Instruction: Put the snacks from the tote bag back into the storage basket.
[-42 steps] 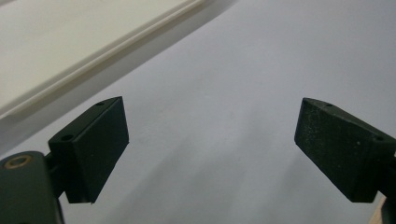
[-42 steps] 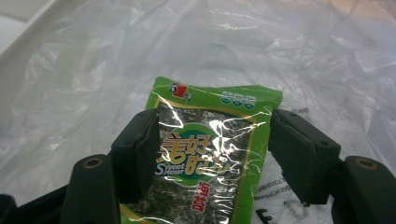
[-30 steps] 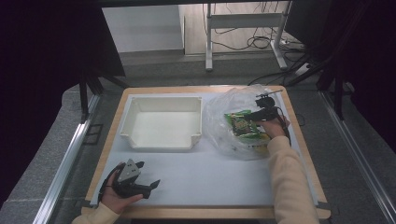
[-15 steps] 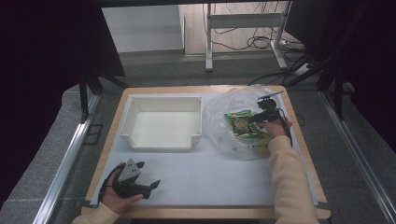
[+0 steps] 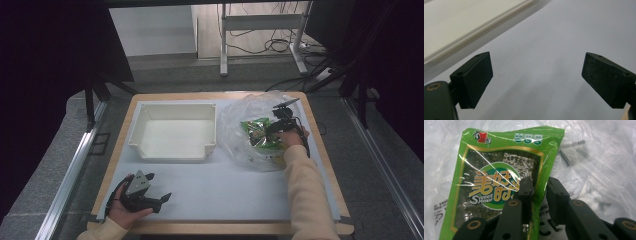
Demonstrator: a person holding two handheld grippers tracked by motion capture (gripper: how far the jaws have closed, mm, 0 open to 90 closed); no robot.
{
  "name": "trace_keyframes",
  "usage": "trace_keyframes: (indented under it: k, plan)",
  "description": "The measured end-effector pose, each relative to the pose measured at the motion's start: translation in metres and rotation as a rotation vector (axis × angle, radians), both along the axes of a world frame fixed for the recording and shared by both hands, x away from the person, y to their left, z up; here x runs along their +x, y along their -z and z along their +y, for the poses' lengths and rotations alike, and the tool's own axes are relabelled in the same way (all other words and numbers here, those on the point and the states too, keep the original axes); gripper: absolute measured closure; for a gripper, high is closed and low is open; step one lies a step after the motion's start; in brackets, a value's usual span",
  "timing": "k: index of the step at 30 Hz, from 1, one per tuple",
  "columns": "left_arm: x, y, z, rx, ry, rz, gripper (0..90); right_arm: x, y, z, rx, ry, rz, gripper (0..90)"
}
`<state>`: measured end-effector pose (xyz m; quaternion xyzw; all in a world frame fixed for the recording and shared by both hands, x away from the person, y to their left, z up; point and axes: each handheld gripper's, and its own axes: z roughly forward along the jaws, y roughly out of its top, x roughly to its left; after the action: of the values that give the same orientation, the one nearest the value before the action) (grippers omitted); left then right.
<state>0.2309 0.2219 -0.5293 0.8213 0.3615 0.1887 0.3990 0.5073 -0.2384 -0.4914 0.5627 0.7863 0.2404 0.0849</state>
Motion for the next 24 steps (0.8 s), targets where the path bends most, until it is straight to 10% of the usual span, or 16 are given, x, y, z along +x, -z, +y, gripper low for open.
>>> trace_keyframes:
  k: [24]
  plan:
    - [0.000, -0.001, 0.000, -0.001, -0.001, -0.002, 9.8, -0.013, -0.011, 0.005, 0.018, 0.089, -0.072, 89.2]
